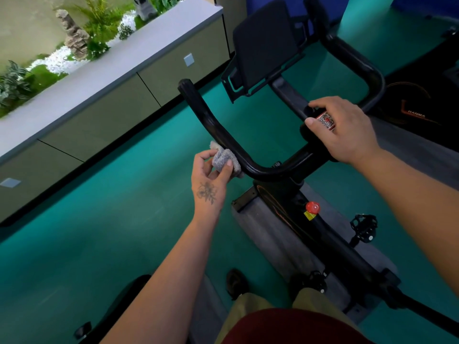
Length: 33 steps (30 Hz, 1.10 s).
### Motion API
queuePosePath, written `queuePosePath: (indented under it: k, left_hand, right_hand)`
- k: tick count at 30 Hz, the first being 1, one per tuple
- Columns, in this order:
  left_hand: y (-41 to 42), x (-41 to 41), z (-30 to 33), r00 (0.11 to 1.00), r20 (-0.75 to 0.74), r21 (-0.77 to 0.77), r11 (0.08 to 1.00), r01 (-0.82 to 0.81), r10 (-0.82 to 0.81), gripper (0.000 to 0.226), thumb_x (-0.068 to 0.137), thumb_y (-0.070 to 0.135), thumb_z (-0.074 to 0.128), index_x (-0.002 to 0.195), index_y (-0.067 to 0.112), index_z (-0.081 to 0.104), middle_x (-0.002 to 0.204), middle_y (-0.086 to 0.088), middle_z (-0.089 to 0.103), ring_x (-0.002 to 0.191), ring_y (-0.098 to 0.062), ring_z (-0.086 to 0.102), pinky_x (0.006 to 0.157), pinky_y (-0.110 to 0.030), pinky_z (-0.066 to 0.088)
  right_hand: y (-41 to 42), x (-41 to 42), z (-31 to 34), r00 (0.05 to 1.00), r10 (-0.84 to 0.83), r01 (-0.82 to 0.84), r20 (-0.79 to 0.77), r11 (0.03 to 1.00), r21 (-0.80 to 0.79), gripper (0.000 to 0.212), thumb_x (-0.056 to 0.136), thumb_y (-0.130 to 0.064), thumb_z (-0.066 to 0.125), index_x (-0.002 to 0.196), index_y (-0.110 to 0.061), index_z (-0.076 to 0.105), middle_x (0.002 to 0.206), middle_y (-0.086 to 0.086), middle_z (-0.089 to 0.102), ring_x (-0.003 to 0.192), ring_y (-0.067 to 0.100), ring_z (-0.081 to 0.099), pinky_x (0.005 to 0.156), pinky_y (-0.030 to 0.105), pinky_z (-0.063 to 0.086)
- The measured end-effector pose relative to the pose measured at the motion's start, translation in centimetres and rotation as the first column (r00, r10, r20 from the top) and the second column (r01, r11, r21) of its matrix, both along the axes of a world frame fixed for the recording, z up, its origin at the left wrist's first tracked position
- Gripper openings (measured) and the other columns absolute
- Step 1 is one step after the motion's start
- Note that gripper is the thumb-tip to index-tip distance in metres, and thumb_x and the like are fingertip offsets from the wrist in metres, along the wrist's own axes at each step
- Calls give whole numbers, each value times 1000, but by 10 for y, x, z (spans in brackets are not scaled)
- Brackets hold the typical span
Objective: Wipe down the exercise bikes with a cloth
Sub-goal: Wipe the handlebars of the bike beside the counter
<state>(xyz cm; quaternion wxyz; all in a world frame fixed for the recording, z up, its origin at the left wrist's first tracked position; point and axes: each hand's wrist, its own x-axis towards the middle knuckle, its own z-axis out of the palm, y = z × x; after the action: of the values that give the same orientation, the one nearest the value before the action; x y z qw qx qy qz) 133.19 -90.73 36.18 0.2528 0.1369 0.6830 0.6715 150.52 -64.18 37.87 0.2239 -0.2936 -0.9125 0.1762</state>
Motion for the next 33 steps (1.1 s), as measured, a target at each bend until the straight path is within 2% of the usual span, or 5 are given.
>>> queuePosePath:
  k: [5, 14, 18, 26, 33]
  left_hand:
    - [-5, 40, -11, 999, -14, 36, 999, 32, -31, 27, 92, 22, 76, 111, 32, 60, 125, -31, 66, 113, -58, 65, 97, -75, 53]
    - [0, 29, -6, 994, -104, -67, 998, -22, 15, 33, 96, 1, 69, 111, 25, 53, 123, -25, 67, 110, -36, 70, 103, -60, 55]
    - [-3, 47, -7, 979, -206, -80, 996, -29, 12, 31, 98, 7, 73, 110, 26, 52, 114, -20, 68, 104, -27, 68, 88, -44, 60]
    - [4, 90, -15, 982, -181, -101, 992, -69, 50, 31, 89, 18, 79, 103, 23, 53, 107, -28, 68, 100, -46, 68, 83, -53, 59]
    - [10, 98, -17, 953, -262, -131, 973, -190, 151, 33, 89, 18, 84, 97, 27, 53, 97, -17, 63, 88, -29, 61, 76, -38, 50]
  right_hand:
    - [1, -1, 0, 1000, 0, 0, -5, 1000, -9, 50, 103, -59, 47, 135, -22, 59, 131, 3, 65, 119, 30, 60, 104, 48, 44]
    - [2, 0, -1, 999, 10, -10, -38, 1000, -6, 48, 101, -58, 53, 132, -22, 61, 130, 1, 66, 119, 28, 61, 103, 45, 44]
    - [1, 0, -1, 999, 11, -11, -35, 1000, -6, 48, 100, -58, 54, 131, -22, 62, 130, 1, 66, 119, 28, 60, 103, 45, 43]
    - [2, 1, 0, 999, 9, -10, -36, 1000, -12, 49, 100, -59, 54, 131, -22, 61, 129, 1, 65, 117, 27, 60, 103, 46, 42]
    - [4, 2, -2, 999, 15, -15, -50, 1000, -10, 52, 99, -62, 52, 129, -21, 62, 128, 1, 66, 114, 26, 61, 103, 46, 42]
